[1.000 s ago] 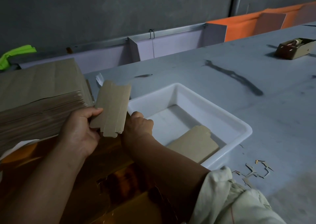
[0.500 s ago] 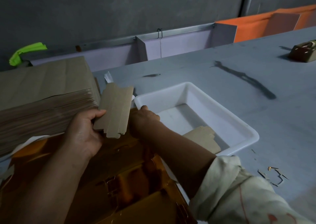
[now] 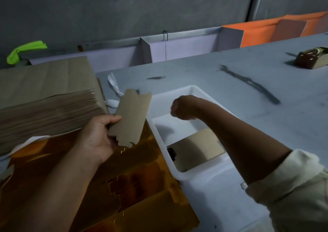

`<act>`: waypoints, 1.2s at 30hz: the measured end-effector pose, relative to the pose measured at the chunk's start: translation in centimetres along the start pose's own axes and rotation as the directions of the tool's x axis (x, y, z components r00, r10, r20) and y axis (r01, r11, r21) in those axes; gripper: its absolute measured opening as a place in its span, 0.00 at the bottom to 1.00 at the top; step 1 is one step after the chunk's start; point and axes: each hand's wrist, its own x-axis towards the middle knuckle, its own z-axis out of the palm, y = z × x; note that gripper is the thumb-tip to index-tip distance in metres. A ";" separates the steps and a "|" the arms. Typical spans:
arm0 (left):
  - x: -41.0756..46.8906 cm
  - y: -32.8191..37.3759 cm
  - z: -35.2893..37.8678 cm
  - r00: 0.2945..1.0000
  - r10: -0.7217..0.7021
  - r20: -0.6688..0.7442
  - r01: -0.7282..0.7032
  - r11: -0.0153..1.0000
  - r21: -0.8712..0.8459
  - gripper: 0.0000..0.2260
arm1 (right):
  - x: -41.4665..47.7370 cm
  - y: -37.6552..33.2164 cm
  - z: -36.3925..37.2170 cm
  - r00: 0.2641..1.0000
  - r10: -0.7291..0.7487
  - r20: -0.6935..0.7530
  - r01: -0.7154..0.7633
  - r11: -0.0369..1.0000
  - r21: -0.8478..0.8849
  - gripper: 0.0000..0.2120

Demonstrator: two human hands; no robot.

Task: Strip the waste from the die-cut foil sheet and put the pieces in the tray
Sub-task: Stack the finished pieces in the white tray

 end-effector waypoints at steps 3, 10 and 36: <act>-0.4 -0.7 1.6 0.994 -0.057 0.091 0.054 0.998 0.044 0.15 | -0.4 1.9 0.4 0.986 0.127 0.108 -0.119 0.990 -0.077 0.21; 0.6 -1.7 4.8 0.986 -0.130 0.100 0.124 0.990 0.062 0.08 | 0.2 5.3 2.8 0.947 0.302 0.104 -0.311 0.947 0.082 0.18; 4.2 -3.1 6.3 0.999 -0.044 -0.022 0.048 0.974 0.222 0.11 | 3.8 6.9 5.9 0.918 0.370 0.145 -0.394 0.804 0.445 0.16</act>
